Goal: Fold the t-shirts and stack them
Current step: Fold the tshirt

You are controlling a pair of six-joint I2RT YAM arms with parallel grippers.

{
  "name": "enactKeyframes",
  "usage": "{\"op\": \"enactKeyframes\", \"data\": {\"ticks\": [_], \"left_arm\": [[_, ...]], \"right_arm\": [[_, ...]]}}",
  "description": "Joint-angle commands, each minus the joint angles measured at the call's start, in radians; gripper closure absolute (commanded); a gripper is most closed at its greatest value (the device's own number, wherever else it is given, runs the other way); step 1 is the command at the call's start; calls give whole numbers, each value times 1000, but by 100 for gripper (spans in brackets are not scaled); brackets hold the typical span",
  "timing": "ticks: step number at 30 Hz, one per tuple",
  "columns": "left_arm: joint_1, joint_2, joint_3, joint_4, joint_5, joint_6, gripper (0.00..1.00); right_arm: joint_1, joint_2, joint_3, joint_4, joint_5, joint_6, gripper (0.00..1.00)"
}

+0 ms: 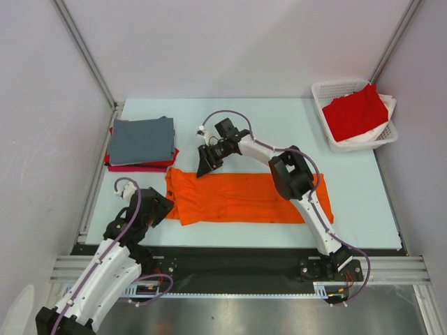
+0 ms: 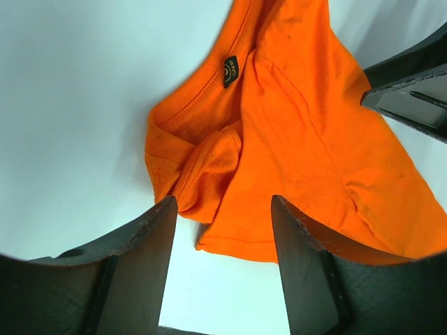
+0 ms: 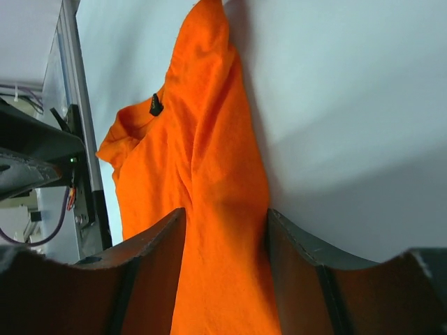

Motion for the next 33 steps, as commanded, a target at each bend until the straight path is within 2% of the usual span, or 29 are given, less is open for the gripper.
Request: {"op": "enactKeyframes", "data": {"ticks": [1, 5, 7, 8, 10, 17, 21, 22, 24, 26, 27, 28, 30, 31, 33], "left_arm": [[-1, -7, 49, -17, -45, 21, 38], [-2, -13, 55, -20, -59, 28, 38], [-1, -8, 58, -20, -65, 29, 37], [-2, -5, 58, -19, -70, 32, 37], [-1, 7, 58, -13, -73, 35, 37], [-2, 44, 46, 19, -67, 41, 37], [-2, 67, 30, 72, -47, 52, 37], [-2, 76, 29, 84, -38, 63, 37], [-2, 103, 20, 137, 3, 81, 37], [-4, 131, 12, 182, 34, 106, 37], [-5, 166, 6, 232, 54, 113, 37], [-7, 186, 0, 265, 92, 132, 37], [-19, 260, -2, 358, 125, 141, 37], [-33, 290, 3, 384, 152, 150, 37], [-56, 384, 26, 472, 178, 170, 35]], "right_arm": [[7, 33, 78, -49, -50, -40, 46], [6, 64, 104, -63, -62, -42, 61], [-5, 70, 107, -52, -53, -22, 75], [-12, 68, 103, -22, -54, -2, 87], [-49, 59, 65, 33, -77, 74, 100], [-207, -21, -72, 239, 10, 254, 100], [-319, -10, -66, 336, 174, 402, 100], [-344, -8, -74, 424, 203, 492, 100], [-410, 2, -66, 509, 304, 573, 100], [-459, 21, 21, 502, 377, 611, 100], [-470, 30, 58, 483, 432, 611, 94], [-480, 53, 102, 415, 458, 610, 63], [-505, 61, 182, 368, 495, 590, 50], [-508, 47, 193, 324, 506, 576, 34], [-519, 3, 149, 296, 524, 518, 30]]}}
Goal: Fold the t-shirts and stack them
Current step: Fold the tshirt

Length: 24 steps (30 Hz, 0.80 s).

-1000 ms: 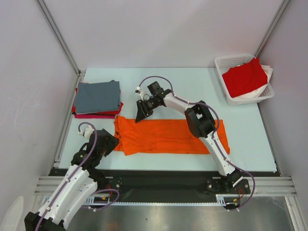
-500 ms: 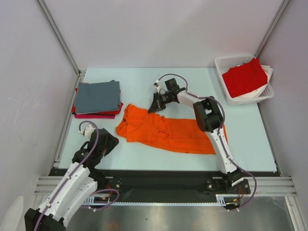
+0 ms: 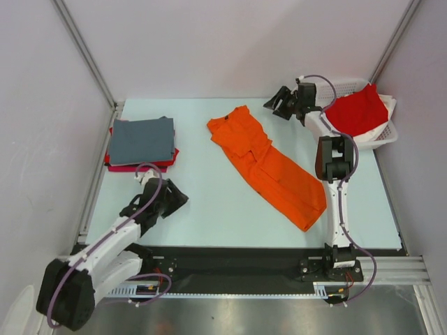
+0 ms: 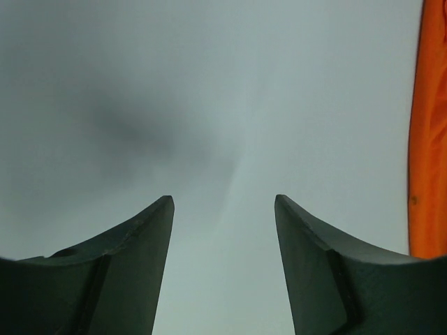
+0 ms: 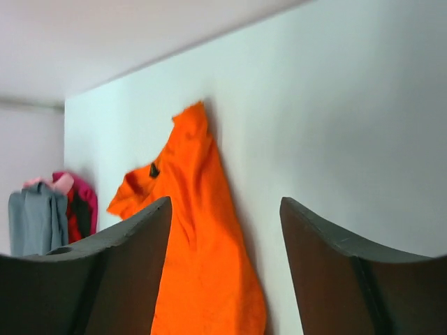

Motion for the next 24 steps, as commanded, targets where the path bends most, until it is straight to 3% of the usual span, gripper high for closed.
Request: {"op": "enactKeyframes", "data": {"ticks": [1, 5, 13, 18, 24], "left_arm": [[-62, 117, 35, 195, 87, 60, 34], [-131, 274, 152, 238, 82, 74, 33], [-133, 472, 307, 304, 102, 83, 33], [-110, 701, 494, 305, 158, 71, 35], [-73, 947, 745, 275, 197, 39, 36]], "right_arm": [[21, -126, -17, -68, 99, -57, 30], [27, -391, -322, -39, 157, -172, 35], [133, -849, -894, -192, 385, -356, 50], [329, -1103, -1123, -289, 640, -361, 51], [607, -1225, -1268, -458, 913, -226, 52]]}}
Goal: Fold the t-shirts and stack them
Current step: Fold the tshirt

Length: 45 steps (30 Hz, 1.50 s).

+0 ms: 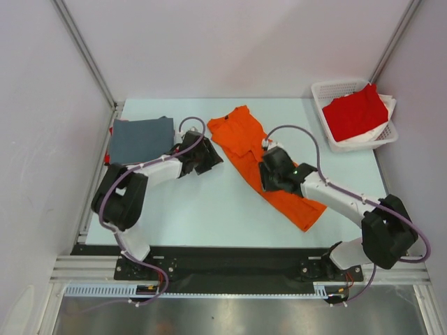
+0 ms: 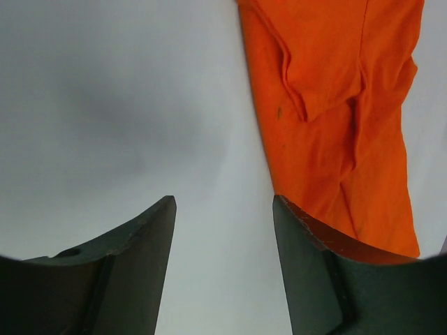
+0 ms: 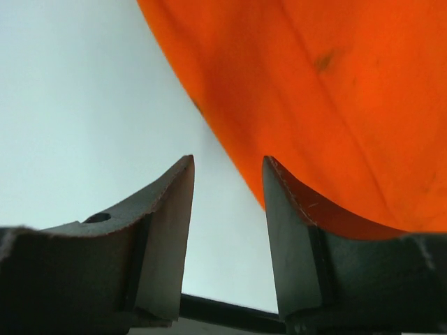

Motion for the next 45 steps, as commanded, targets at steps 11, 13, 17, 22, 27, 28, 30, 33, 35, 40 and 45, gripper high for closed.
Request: {"op": "enactKeyframes", "data": {"ticks": [11, 13, 17, 22, 27, 28, 30, 33, 35, 40, 45], "left_arm": [[55, 344, 395, -69, 47, -75, 37], [69, 370, 415, -69, 52, -90, 37], [91, 444, 466, -66, 77, -124, 37], [109, 515, 536, -70, 92, -144, 37], [132, 587, 644, -89, 112, -161, 38], [140, 613, 677, -95, 120, -162, 37], [147, 640, 717, -109, 124, -162, 37], [155, 673, 767, -122, 136, -162, 38], [155, 674, 767, -121, 135, -162, 38], [156, 645, 719, -92, 129, -162, 38], [160, 650, 765, -113, 120, -141, 38]], "right_arm": [[425, 39, -74, -411, 465, 366, 45], [446, 96, -29, -492, 499, 429, 45], [462, 206, -21, -541, 504, 474, 46], [459, 298, -12, -555, 511, 512, 47], [407, 366, -5, -557, 507, 527, 47], [399, 383, -5, -555, 507, 524, 48], [388, 400, -3, -543, 510, 514, 48], [356, 432, -5, -528, 510, 495, 50], [333, 452, -5, -512, 504, 481, 51], [315, 476, 17, -489, 493, 448, 79], [373, 429, 43, -475, 447, 409, 100]]}}
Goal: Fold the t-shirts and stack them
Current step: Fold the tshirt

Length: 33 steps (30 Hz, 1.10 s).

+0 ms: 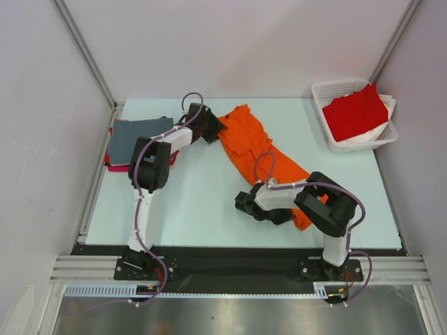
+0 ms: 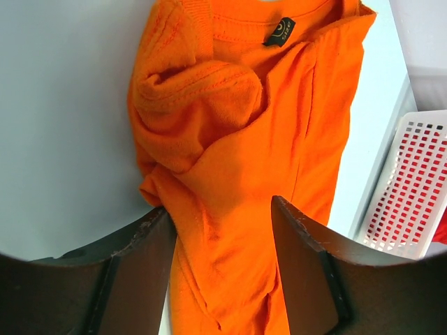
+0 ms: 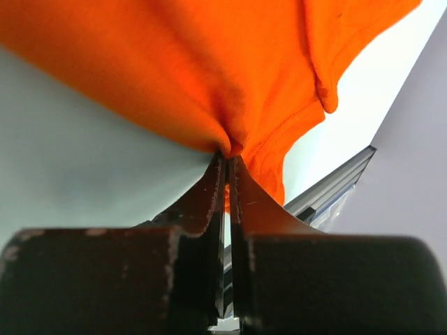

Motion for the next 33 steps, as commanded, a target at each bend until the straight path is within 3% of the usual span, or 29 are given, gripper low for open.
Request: {"op": "enactKeyframes", "data": {"ticks": [1, 9, 14, 16, 17, 19, 20, 21, 25, 33], "left_arm": [[13, 16, 22, -73, -37, 25, 38], [44, 33, 83, -110, -30, 83, 37], [67, 137, 235, -121, 24, 128, 37], [73, 175, 315, -127, 41, 140, 37], [75, 207, 341, -130, 44, 151, 37], [76, 238, 426, -130, 59, 161, 38], [75, 256, 456, -130, 64, 168, 38], [75, 285, 482, -125, 76, 168, 38], [75, 359, 577, -61, 134, 128, 38], [32, 407, 599, 88, 153, 20, 37]], "right_arm": [[46, -30, 33, 115, -105, 3, 100], [157, -91, 179, 195, -330, -51, 100], [158, -64, 303, 365, -513, -89, 100], [160, -43, 370, 402, -611, -111, 95], [160, -32, 385, 419, -638, -111, 78], [160, -38, 398, 427, -676, -121, 58], [149, -47, 394, 434, -681, -124, 39], [135, -77, 383, 439, -705, -123, 36], [-8, -180, 310, 514, -817, -138, 35], [-436, -312, 178, 698, -975, -158, 40]]}}
